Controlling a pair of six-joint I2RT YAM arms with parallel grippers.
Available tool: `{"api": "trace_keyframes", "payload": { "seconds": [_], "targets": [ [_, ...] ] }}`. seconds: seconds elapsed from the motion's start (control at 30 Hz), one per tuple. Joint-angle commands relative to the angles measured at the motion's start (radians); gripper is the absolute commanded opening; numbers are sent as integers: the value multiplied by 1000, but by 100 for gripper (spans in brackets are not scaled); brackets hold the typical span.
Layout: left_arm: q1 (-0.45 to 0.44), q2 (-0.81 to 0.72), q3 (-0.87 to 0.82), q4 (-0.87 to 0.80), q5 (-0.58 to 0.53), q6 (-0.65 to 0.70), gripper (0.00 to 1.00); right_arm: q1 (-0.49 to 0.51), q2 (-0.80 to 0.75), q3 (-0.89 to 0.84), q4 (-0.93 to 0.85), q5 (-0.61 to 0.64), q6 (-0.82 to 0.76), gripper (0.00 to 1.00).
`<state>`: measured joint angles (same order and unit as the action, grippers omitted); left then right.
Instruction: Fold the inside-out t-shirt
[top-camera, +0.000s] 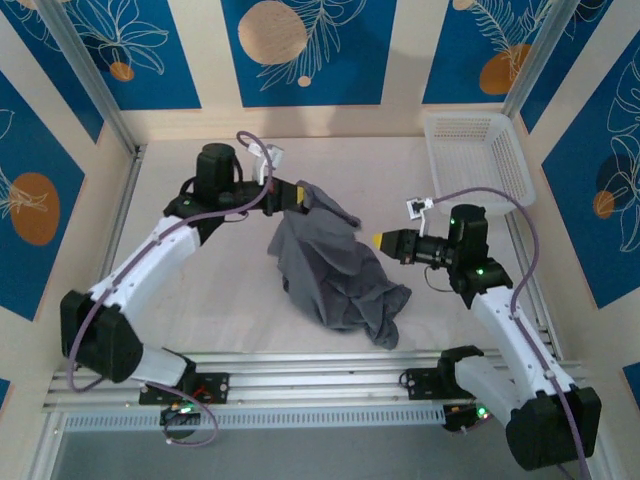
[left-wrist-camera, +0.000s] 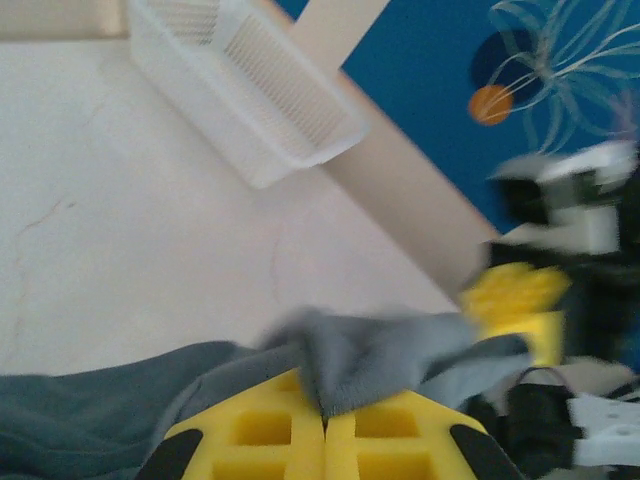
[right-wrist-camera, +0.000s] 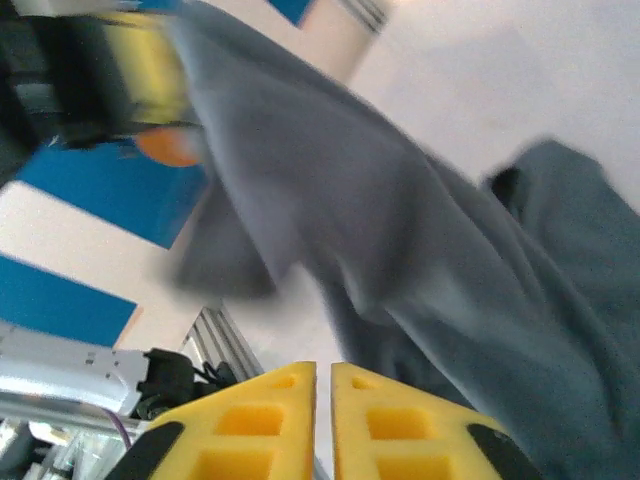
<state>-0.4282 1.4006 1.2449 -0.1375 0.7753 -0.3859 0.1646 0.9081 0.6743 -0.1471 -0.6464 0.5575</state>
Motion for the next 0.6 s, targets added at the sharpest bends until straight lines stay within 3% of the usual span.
{"api": "trace_keyframes", "payload": {
  "seconds": [0.0, 0.13, 0.27, 0.4, 0.5, 0.57],
  "targets": [
    [-9, -15, -3, -36, 94, -105, 0, 5, -20, 10, 11, 27, 44, 32],
    [-11, -20, 2, -83, 67, -124, 0, 128, -117, 81, -68, 233, 24, 44],
    [-17, -20, 19, -97, 41, -139, 0, 471, -162, 135, -69, 677, -160, 59],
    [-26, -11, 41, -113, 29, -162, 0, 745, -14, 237, -11, 1059, -518, 61],
    [-27, 1, 63, -159, 10, -172, 0, 816, 138, 279, 129, 1231, -746, 57],
    [-27, 2, 64, -165, 12, -181, 0, 814, 209, 276, 248, 1297, -852, 55]
  ]
}}
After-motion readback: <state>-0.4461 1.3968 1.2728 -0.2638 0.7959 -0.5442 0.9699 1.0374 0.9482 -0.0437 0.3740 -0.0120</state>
